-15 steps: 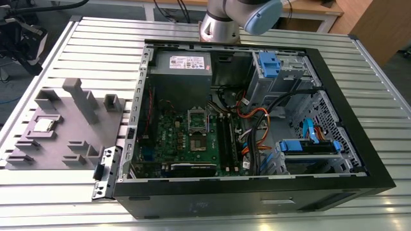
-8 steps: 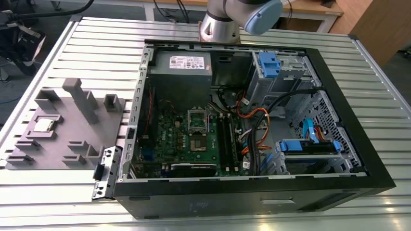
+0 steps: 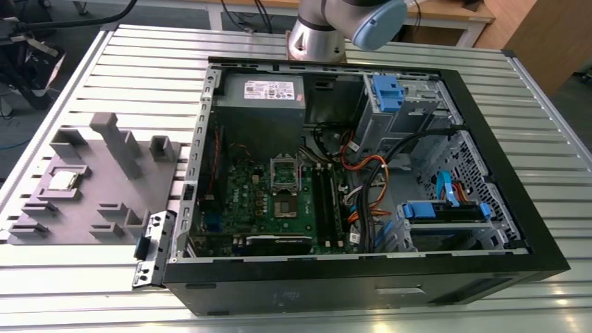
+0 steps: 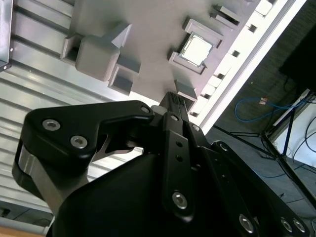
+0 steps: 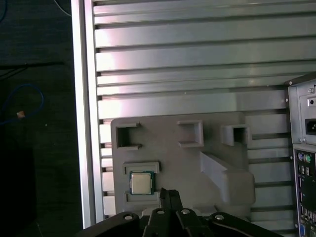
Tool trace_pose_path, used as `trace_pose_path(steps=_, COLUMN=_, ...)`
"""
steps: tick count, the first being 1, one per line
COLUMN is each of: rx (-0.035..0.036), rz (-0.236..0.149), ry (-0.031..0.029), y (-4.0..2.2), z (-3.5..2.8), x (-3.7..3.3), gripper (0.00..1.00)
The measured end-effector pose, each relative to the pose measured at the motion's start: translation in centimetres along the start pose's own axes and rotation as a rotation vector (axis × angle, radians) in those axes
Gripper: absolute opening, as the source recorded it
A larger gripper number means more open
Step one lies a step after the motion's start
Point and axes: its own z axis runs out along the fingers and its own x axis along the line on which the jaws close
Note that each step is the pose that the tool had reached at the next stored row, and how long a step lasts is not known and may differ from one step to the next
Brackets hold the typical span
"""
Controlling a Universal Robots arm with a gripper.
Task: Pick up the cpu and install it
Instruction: 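Reach for the cpu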
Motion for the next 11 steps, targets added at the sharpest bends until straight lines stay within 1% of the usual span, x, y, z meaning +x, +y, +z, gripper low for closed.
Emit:
trace_pose_path(steps=4, rx=0.0, rz=0.0, ry=-0.0003, y=-0.41, z=0.51, x=0.25, gripper=0.11)
trace_pose_path(steps=8, rx=-0.0001, rz=0.0, ry=-0.0003, y=-1.07, z=1.15, x=0.52, gripper=0.11)
trace_pose_path(steps=11, rx=-0.0001, rz=0.0, ry=-0.0004, y=-1.31, z=1.54, x=0.6, gripper=0.11)
